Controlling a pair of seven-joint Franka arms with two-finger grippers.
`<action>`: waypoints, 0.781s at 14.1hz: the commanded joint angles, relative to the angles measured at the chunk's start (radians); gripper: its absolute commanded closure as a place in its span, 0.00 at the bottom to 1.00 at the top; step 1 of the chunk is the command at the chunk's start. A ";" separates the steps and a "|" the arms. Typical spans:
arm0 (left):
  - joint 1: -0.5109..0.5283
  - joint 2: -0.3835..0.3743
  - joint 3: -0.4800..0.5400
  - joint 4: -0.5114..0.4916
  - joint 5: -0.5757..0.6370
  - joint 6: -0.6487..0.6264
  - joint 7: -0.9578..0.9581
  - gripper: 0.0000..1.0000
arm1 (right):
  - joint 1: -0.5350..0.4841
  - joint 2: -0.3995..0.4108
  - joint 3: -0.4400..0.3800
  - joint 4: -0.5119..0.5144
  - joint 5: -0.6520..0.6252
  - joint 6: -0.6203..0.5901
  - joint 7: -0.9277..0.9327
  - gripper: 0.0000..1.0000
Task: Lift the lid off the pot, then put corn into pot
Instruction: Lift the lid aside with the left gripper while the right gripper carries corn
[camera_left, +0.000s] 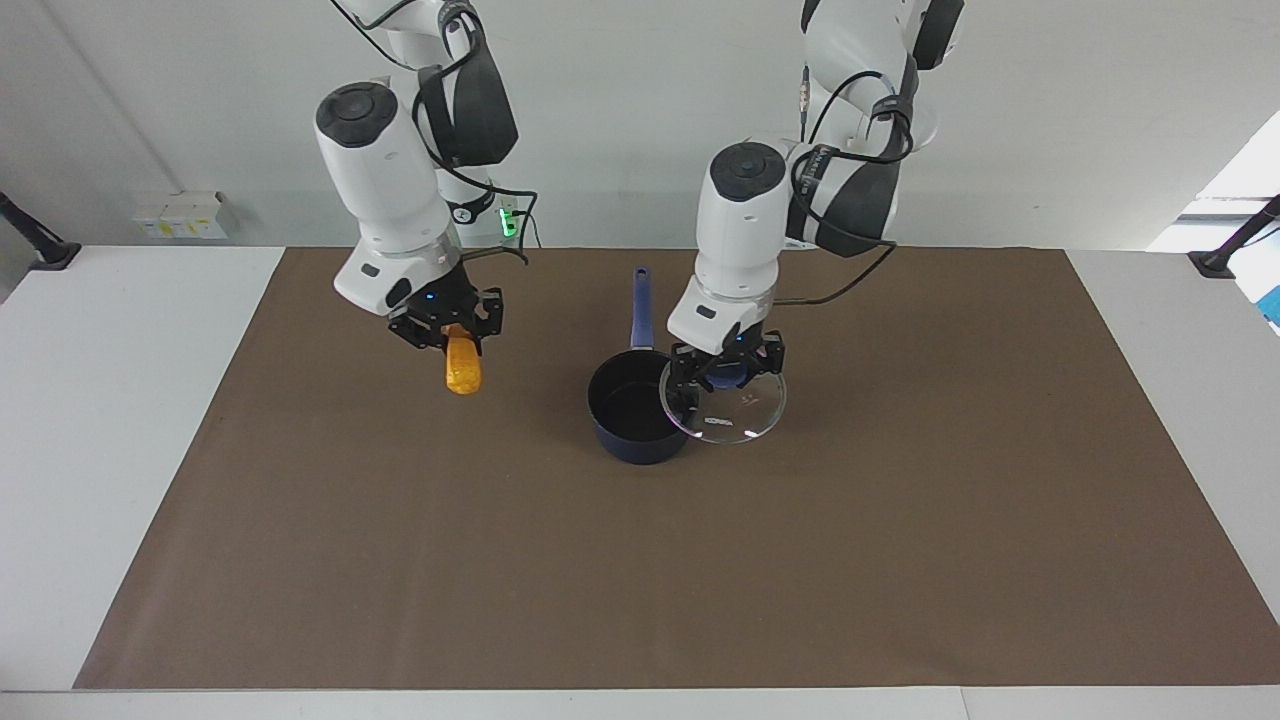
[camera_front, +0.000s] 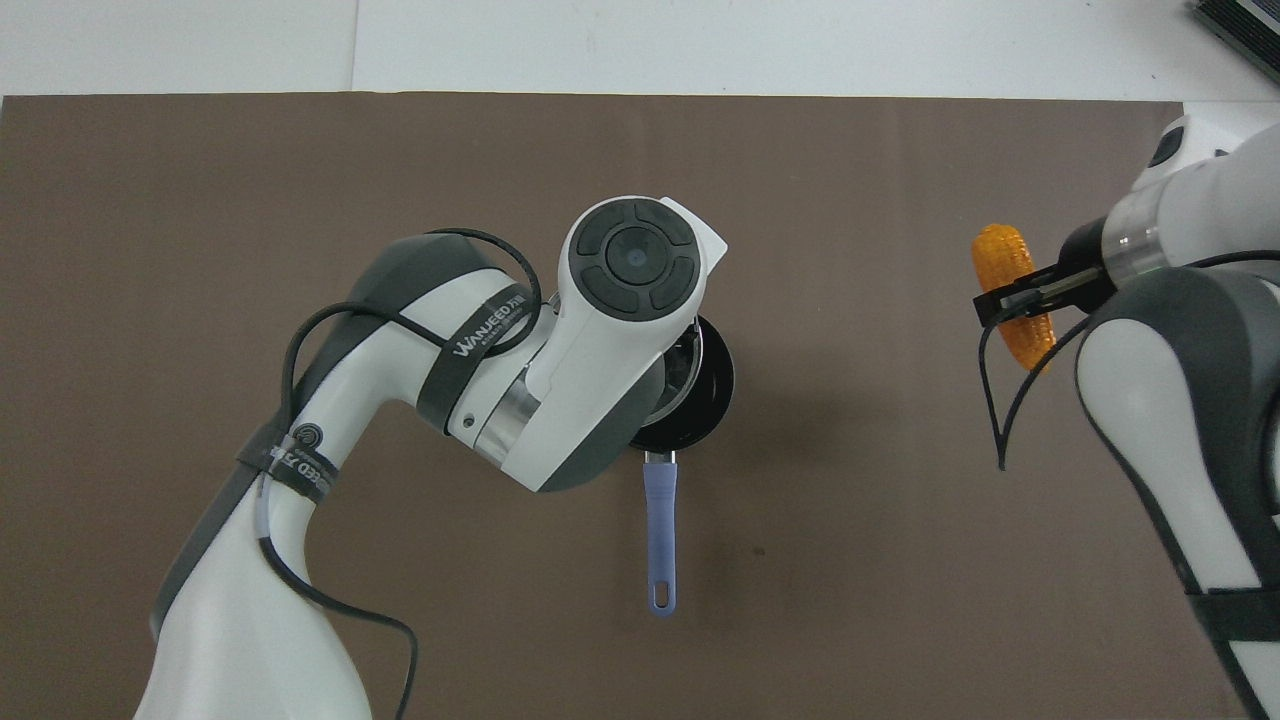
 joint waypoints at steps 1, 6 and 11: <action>0.094 -0.082 -0.009 -0.090 0.008 -0.014 0.099 1.00 | 0.087 0.045 0.001 -0.001 -0.011 0.064 0.155 1.00; 0.272 -0.150 -0.009 -0.211 -0.033 0.019 0.309 1.00 | 0.208 0.137 0.002 0.010 -0.007 0.150 0.288 1.00; 0.378 -0.272 -0.009 -0.464 -0.035 0.168 0.477 1.00 | 0.297 0.221 0.005 0.010 0.012 0.233 0.328 1.00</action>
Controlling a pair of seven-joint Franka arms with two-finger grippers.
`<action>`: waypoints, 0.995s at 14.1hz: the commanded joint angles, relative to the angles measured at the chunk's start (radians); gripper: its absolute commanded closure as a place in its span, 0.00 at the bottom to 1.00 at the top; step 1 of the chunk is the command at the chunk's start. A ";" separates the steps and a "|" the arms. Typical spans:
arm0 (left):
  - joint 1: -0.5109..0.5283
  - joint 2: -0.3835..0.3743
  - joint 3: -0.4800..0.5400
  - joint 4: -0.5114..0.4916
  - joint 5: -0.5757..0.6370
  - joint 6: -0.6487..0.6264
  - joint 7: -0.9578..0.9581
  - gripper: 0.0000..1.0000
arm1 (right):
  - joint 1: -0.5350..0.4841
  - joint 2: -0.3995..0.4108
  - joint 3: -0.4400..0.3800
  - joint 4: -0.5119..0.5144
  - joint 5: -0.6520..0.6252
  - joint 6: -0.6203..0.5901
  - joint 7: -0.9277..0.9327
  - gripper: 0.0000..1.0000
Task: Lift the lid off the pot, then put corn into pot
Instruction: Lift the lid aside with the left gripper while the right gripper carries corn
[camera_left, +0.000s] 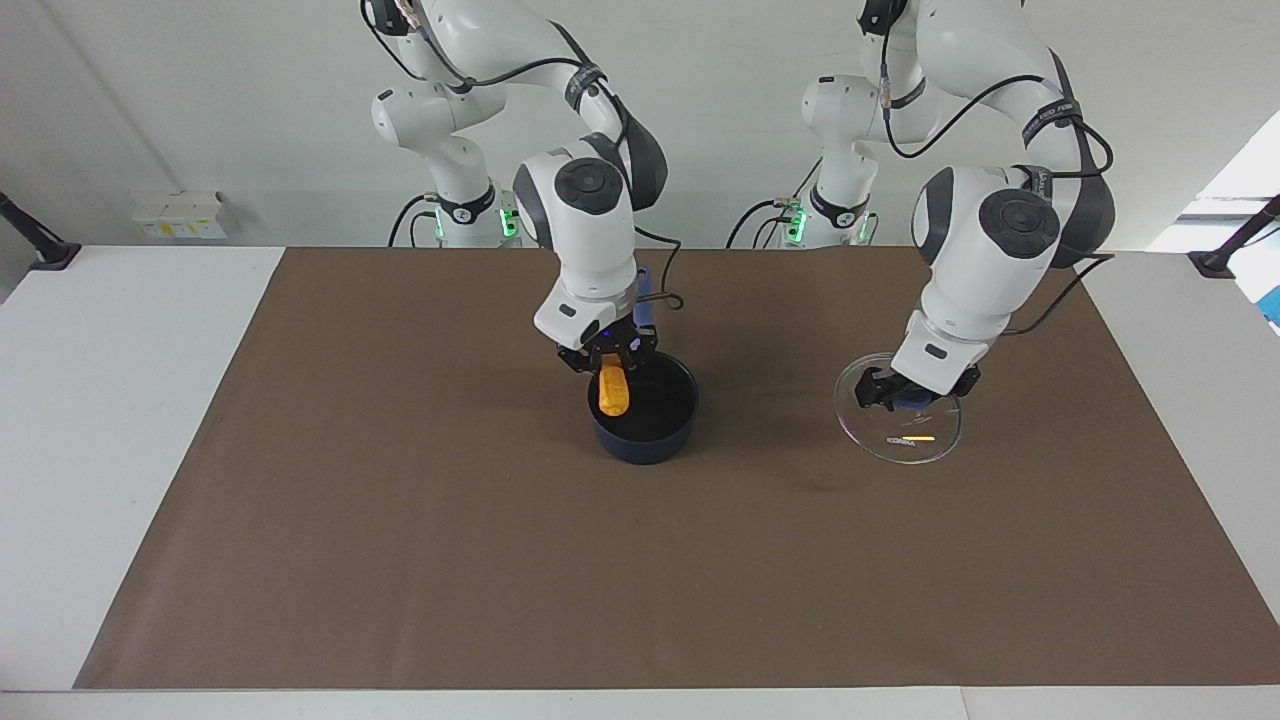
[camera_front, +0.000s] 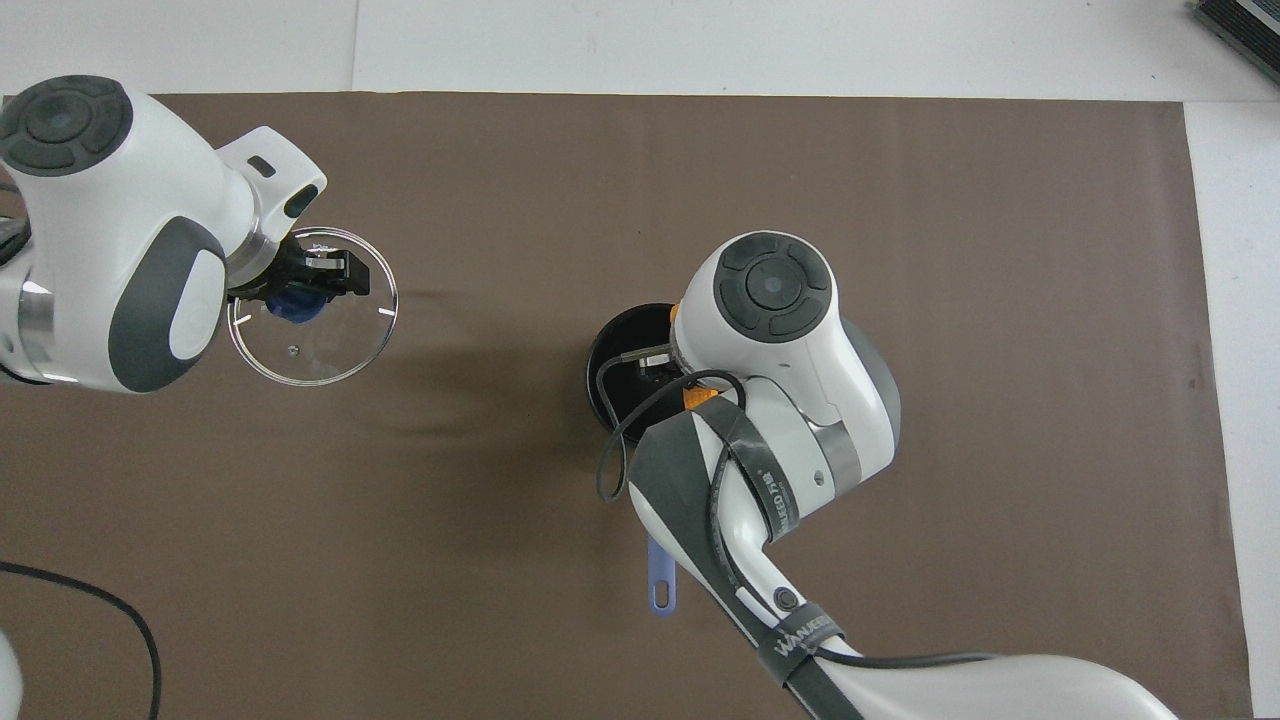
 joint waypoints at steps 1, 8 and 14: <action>0.052 -0.142 -0.010 -0.231 -0.014 0.127 0.084 1.00 | 0.037 0.046 0.002 0.008 0.009 0.042 0.030 1.00; 0.195 -0.304 -0.010 -0.570 -0.017 0.297 0.335 1.00 | 0.040 0.080 0.006 -0.003 0.014 0.060 0.029 0.99; 0.236 -0.315 -0.009 -0.764 -0.017 0.526 0.392 0.98 | 0.028 0.083 0.006 -0.020 0.067 0.097 0.016 0.62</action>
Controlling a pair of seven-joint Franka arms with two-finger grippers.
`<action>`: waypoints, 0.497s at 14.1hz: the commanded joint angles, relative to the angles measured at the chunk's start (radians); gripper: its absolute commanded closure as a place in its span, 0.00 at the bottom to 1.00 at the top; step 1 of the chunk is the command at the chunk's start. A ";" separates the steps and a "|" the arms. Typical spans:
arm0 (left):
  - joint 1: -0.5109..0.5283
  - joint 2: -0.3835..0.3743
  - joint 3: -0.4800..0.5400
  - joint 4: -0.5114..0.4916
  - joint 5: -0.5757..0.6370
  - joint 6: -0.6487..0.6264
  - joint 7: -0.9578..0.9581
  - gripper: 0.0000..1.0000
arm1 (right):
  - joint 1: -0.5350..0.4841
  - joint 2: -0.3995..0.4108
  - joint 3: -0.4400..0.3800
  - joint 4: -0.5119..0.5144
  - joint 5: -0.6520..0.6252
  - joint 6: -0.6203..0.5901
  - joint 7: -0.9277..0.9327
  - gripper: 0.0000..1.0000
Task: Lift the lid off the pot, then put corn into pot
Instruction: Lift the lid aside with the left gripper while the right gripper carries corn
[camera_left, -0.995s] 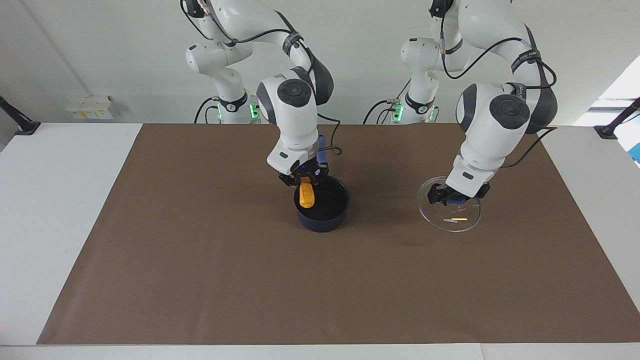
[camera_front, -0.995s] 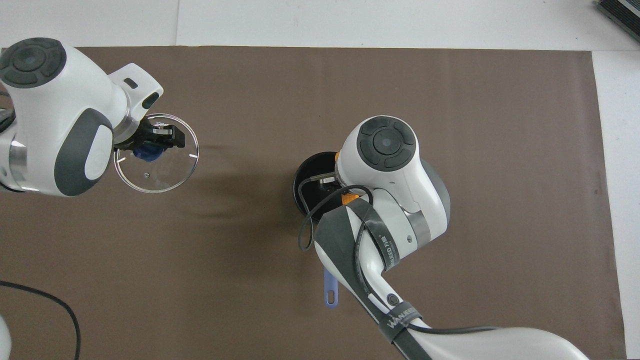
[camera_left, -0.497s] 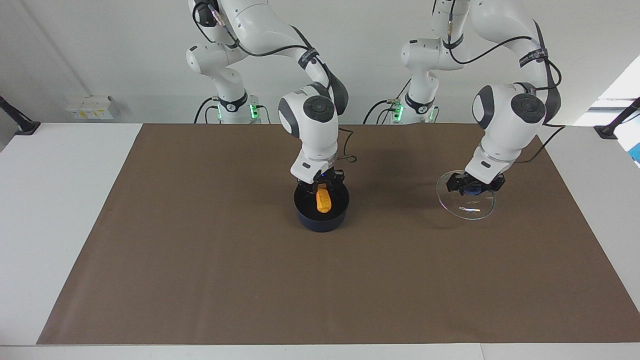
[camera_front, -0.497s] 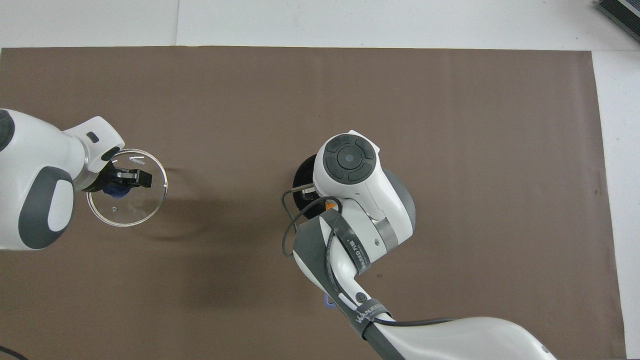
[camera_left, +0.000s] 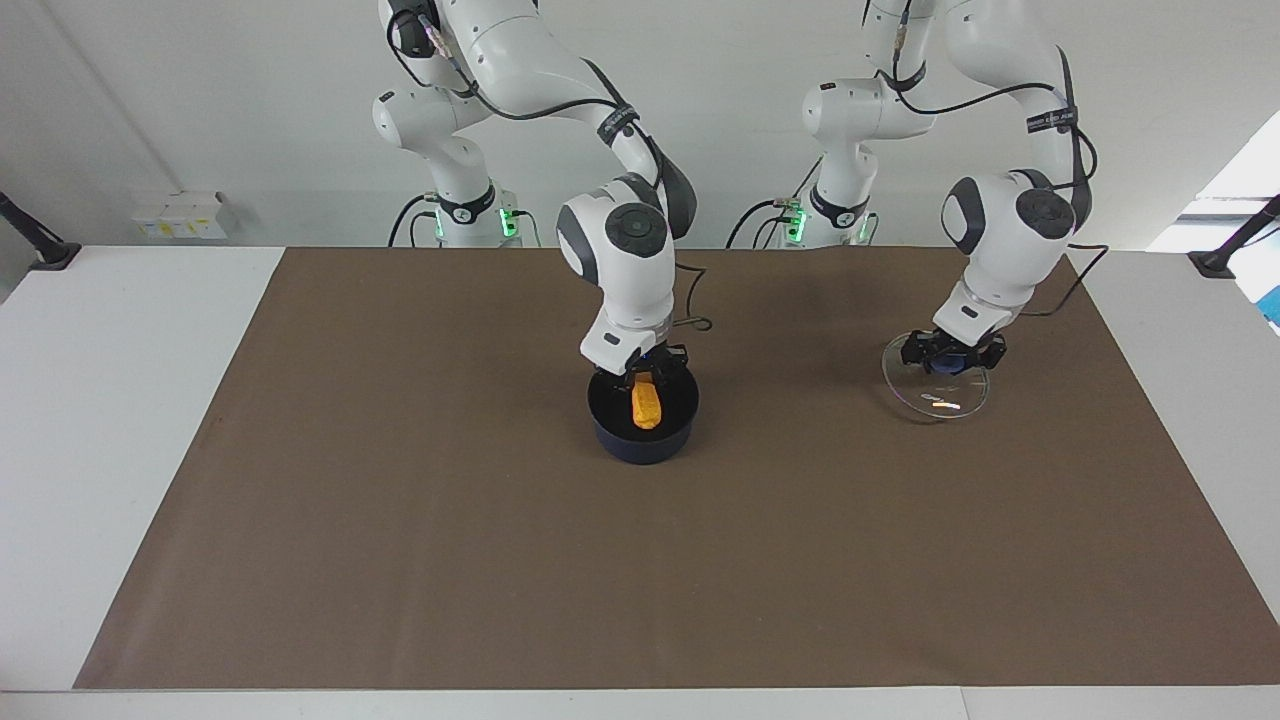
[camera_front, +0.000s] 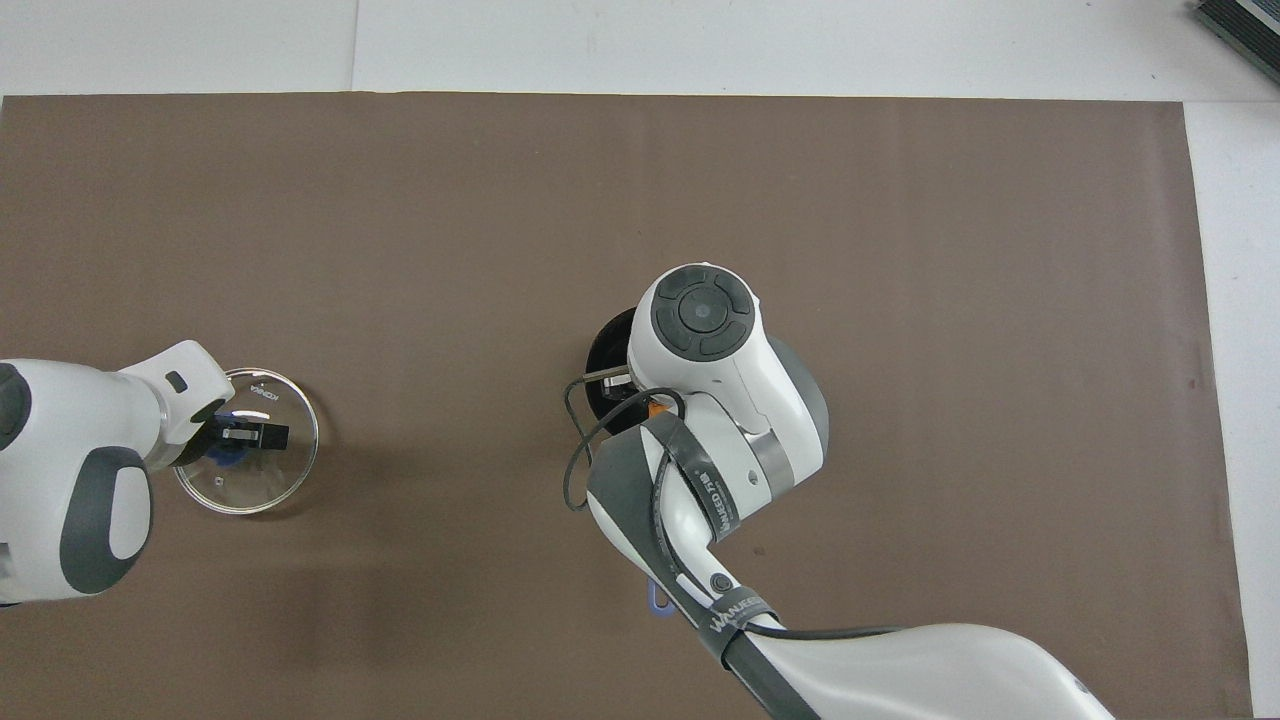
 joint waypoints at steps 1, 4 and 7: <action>0.020 -0.032 -0.009 -0.035 -0.015 0.037 0.034 0.22 | -0.010 0.011 0.006 -0.021 0.025 0.047 0.000 0.53; 0.018 -0.001 -0.009 0.040 -0.035 -0.003 0.026 0.00 | -0.010 0.020 0.006 -0.021 0.025 0.059 -0.002 0.43; 0.011 0.034 -0.009 0.172 -0.043 -0.127 0.006 0.00 | -0.014 0.020 0.004 -0.013 0.013 0.047 -0.002 0.16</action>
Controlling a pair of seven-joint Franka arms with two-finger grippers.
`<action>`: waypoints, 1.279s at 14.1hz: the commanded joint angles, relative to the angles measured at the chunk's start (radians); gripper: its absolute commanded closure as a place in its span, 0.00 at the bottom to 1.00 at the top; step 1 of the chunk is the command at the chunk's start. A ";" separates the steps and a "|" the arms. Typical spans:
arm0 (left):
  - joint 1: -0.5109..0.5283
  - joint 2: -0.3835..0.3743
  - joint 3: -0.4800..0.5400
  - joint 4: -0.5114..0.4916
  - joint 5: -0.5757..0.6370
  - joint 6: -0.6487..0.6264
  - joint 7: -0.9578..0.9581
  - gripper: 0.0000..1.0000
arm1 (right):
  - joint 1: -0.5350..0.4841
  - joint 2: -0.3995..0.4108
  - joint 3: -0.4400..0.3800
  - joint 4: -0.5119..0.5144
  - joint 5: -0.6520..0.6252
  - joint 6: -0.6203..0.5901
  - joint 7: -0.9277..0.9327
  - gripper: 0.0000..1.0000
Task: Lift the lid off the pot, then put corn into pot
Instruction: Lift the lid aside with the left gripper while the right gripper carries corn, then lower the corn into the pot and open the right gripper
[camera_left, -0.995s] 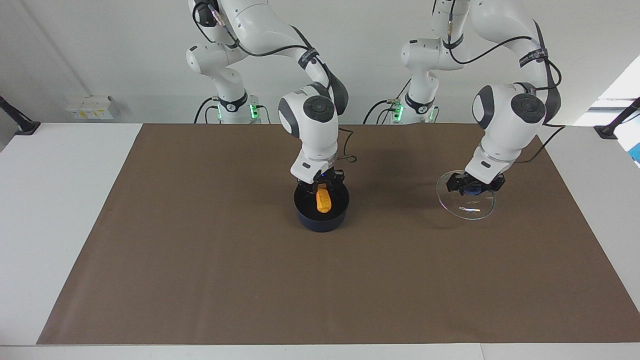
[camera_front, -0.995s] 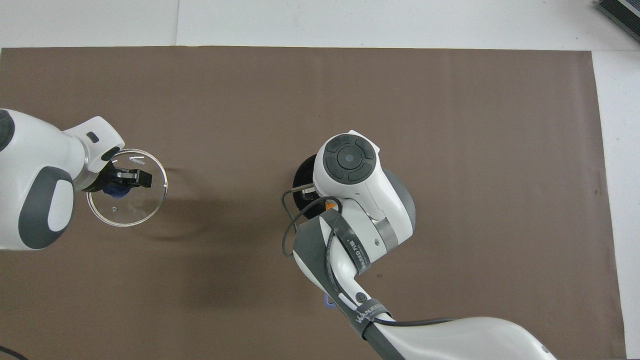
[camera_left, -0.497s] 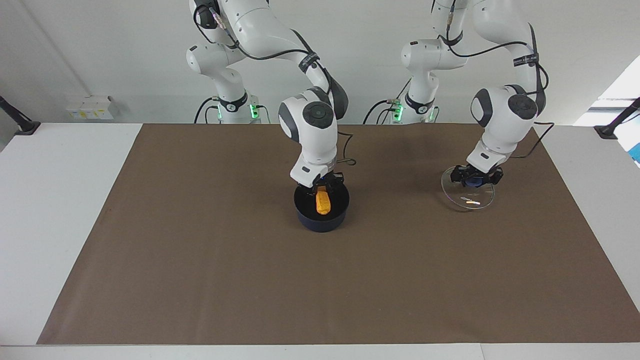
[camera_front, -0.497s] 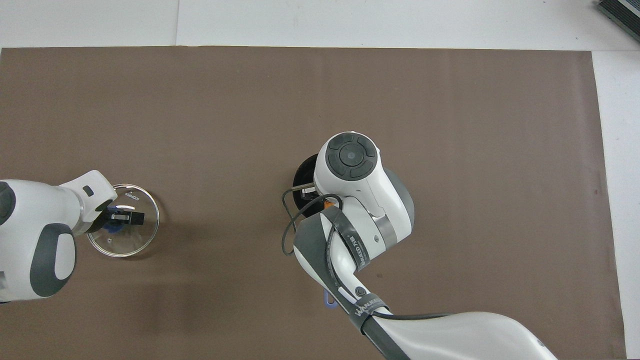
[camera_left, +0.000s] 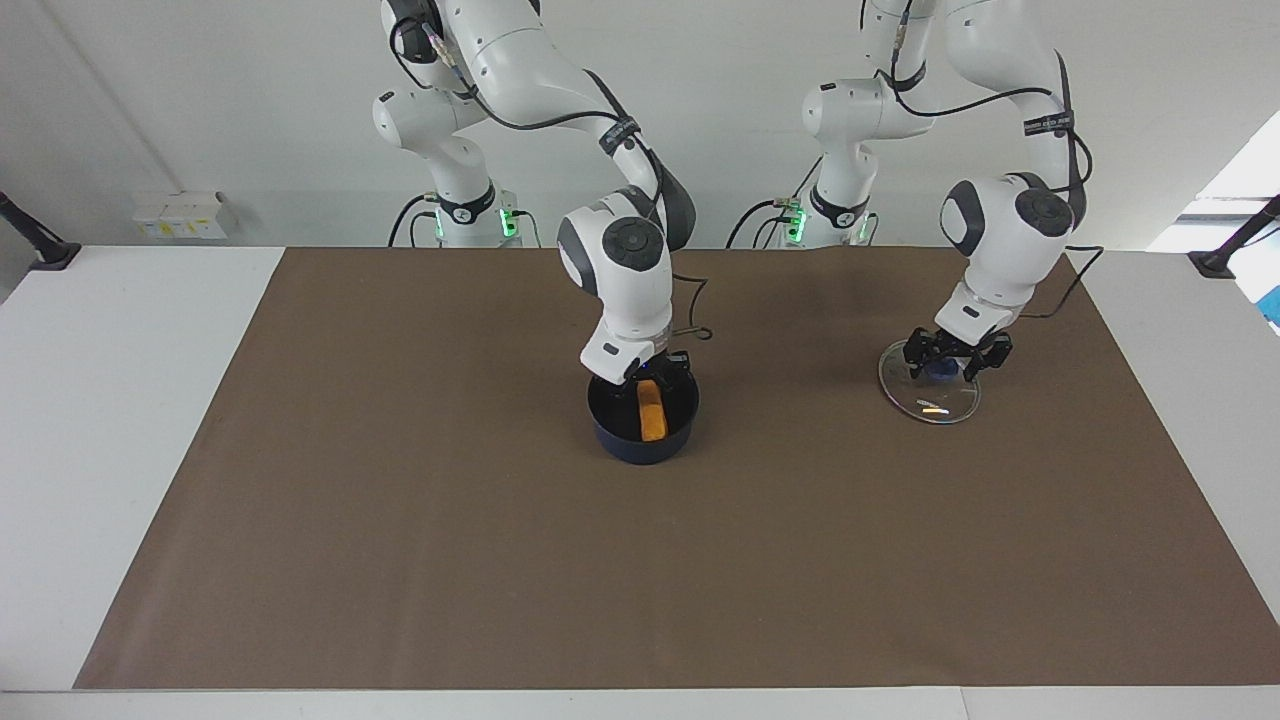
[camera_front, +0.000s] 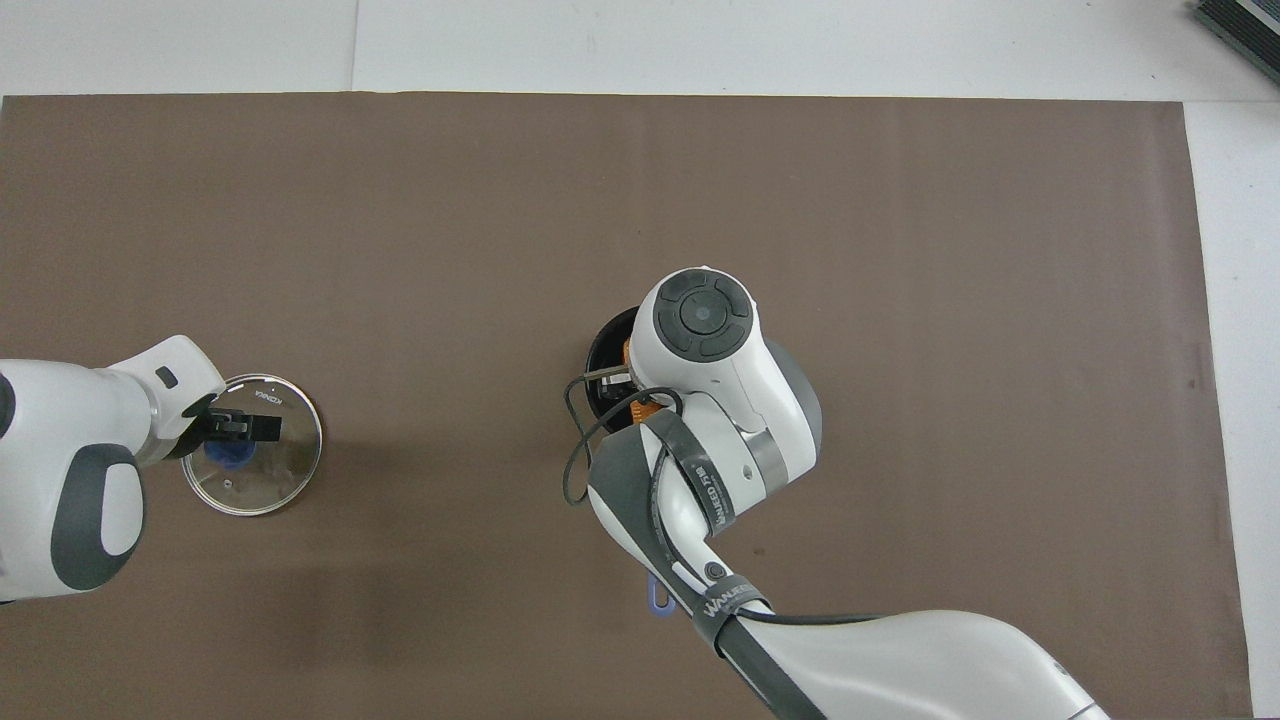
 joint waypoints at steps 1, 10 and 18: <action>-0.004 0.052 -0.008 0.155 -0.035 -0.131 -0.037 0.00 | -0.013 -0.005 0.004 0.001 0.000 0.001 -0.002 0.03; -0.059 0.100 -0.021 0.540 -0.041 -0.506 -0.131 0.00 | -0.146 -0.216 -0.014 0.002 -0.025 -0.155 -0.002 0.00; -0.058 0.072 -0.021 0.812 -0.029 -0.867 -0.097 0.00 | -0.326 -0.411 -0.019 0.039 -0.059 -0.368 -0.121 0.00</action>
